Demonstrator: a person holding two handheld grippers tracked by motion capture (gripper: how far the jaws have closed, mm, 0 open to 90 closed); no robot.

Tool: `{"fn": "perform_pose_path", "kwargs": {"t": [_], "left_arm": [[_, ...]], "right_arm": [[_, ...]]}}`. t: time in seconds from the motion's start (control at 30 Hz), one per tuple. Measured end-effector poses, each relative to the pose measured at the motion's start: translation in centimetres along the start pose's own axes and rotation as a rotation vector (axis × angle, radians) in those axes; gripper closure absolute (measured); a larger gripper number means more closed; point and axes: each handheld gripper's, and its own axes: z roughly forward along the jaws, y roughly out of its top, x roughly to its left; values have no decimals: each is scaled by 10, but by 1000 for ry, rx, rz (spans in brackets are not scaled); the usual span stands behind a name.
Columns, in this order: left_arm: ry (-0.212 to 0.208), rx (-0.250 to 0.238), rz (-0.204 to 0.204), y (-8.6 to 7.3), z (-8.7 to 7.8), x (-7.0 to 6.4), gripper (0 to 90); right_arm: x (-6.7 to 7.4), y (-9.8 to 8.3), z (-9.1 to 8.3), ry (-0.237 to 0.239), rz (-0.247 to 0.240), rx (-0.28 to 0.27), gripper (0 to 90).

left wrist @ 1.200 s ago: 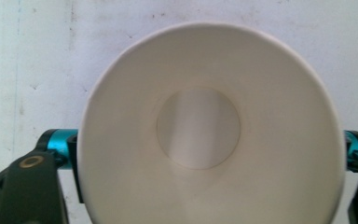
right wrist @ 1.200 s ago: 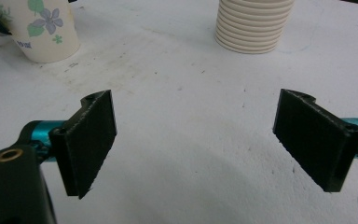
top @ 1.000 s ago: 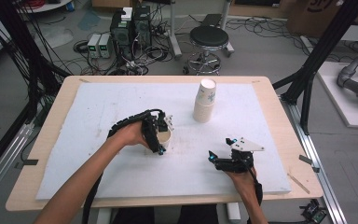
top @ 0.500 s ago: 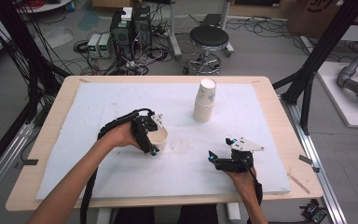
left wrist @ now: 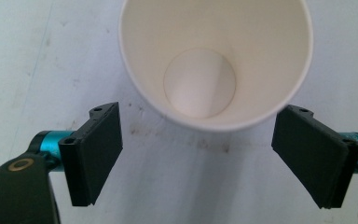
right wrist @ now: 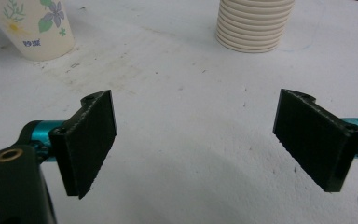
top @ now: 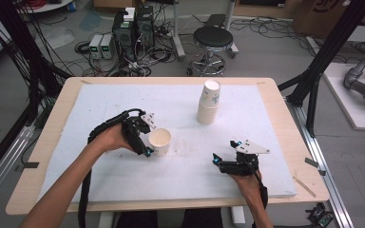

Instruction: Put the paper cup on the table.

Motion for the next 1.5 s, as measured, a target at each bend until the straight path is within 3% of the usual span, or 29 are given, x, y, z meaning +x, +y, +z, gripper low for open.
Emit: {"fn": "perform_pose_path", "kwargs": {"t": [0.37, 0.6, 0.93, 1.1, 1.37, 1.5], "left_arm": [[41, -125, -89, -52, -21, -15, 162], [96, -255, -168, -92, -30, -31, 154], [160, -467, -296, -142, -26, -52, 149], [230, -560, -352, -157, -21, -62, 149], [370, -636, -387, -167, -20, -69, 149], [391, -665, -400, -173, -19, -69, 149]], "right_arm": [[0, 0, 0, -5, -2, -6, 134], [1, 0, -1, -7, -1, -2, 134], [1, -1, -1, -7, -6, -13, 134], [1, -1, -2, -6, 5, -16, 134], [1, -2, -2, -2, 9, -25, 134], [0, -2, -2, -2, 5, -22, 134]]}}
